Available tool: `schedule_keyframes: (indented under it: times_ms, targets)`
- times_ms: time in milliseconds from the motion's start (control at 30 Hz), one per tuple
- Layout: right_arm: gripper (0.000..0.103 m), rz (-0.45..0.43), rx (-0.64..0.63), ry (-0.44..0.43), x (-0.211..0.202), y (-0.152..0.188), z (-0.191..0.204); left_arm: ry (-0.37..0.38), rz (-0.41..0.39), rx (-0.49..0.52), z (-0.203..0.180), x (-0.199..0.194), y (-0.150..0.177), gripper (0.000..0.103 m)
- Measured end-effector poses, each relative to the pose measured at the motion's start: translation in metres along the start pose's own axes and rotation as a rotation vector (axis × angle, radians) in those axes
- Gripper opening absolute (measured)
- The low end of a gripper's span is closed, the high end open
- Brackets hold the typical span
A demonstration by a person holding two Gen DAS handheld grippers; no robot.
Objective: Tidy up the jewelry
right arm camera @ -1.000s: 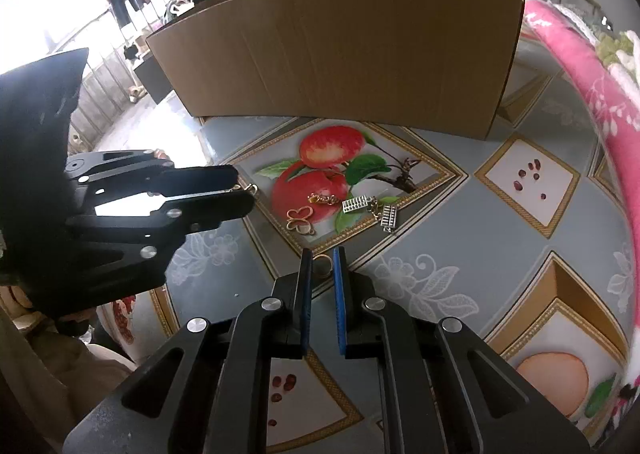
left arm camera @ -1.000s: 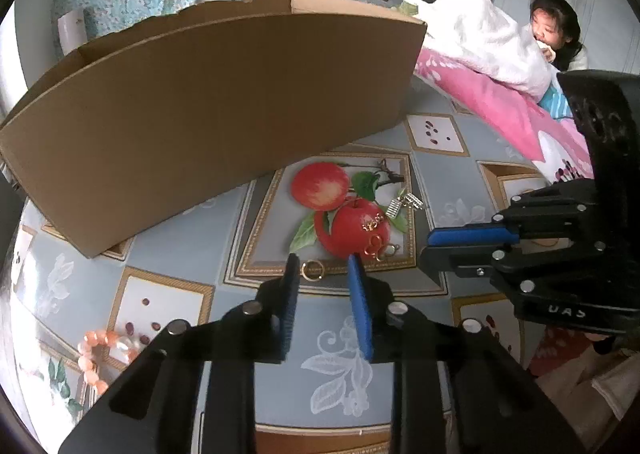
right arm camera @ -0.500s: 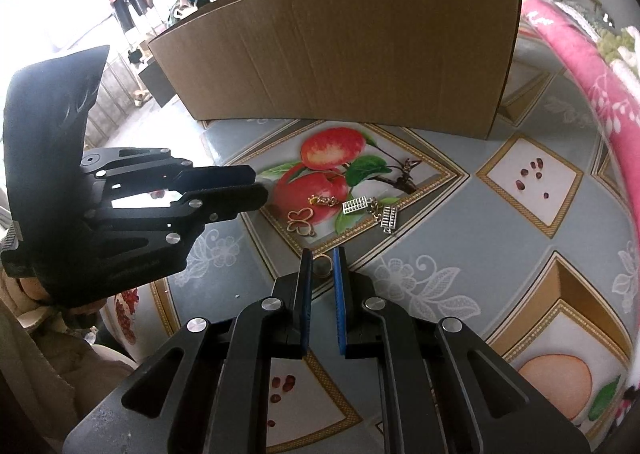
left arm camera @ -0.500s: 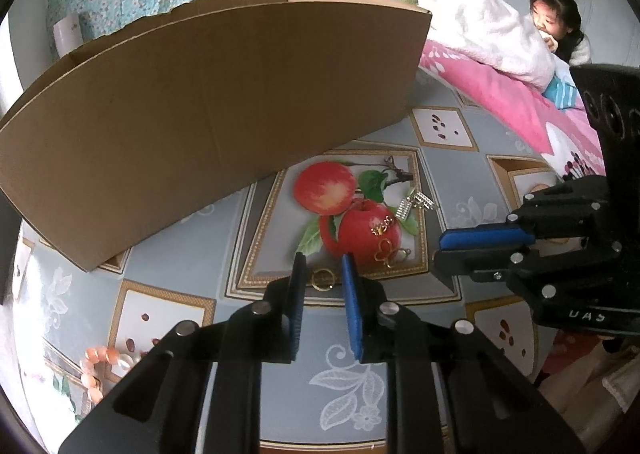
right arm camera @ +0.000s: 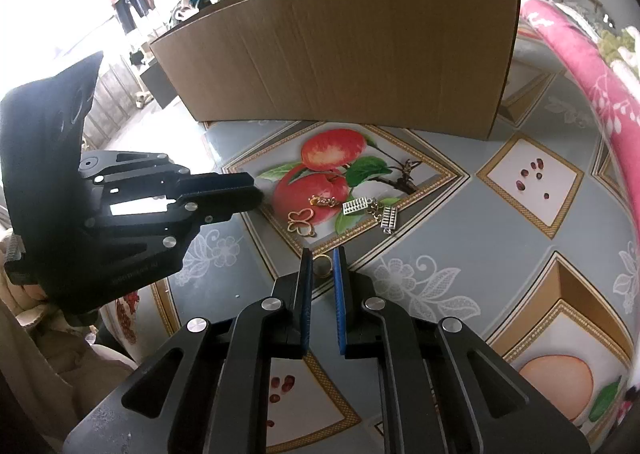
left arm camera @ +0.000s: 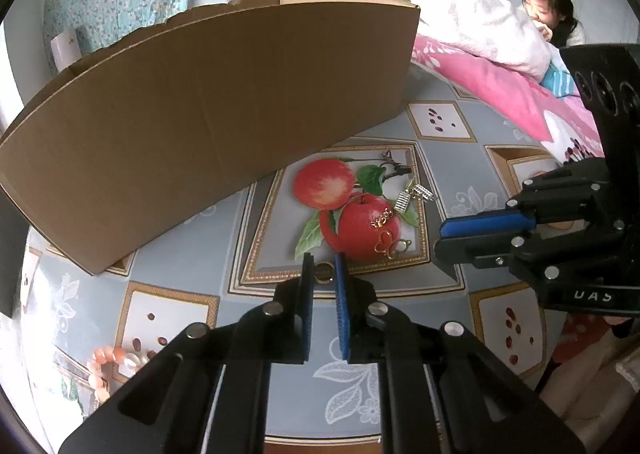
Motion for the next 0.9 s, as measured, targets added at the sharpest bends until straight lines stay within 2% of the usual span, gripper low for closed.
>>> schedule_keyframes:
  times_ms: [300,533,767,900]
  targets:
    - [0.008,-0.03,-0.014,0.014,-0.012,-0.002,0.004,0.002,-0.035,-0.01,0.001,-0.015,-0.003,0.009]
    - [0.008,-0.111,-0.033,0.015,-0.039,-0.025,0.009,-0.03,-0.134,-0.009,0.004,-0.054,-0.021,0.009]
    - [0.008,-0.283,-0.125,-0.017,-0.082,-0.091,0.017,-0.062,-0.304,-0.001,0.024,-0.105,-0.078,0.01]
    - [0.008,-0.31,-0.146,-0.085,-0.082,-0.143,0.009,-0.087,-0.309,-0.022,0.05,-0.104,-0.107,0.01]
Point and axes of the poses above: each gripper's, at about its wrist camera, not at the fingertips, and x roughly the way its jaws point, z to its left, y to its underside, the point moved 2 cm from there along x, roughly the way its jaws point, and after that the axes turned 2 degrees about -z, right-handed, at the moved point
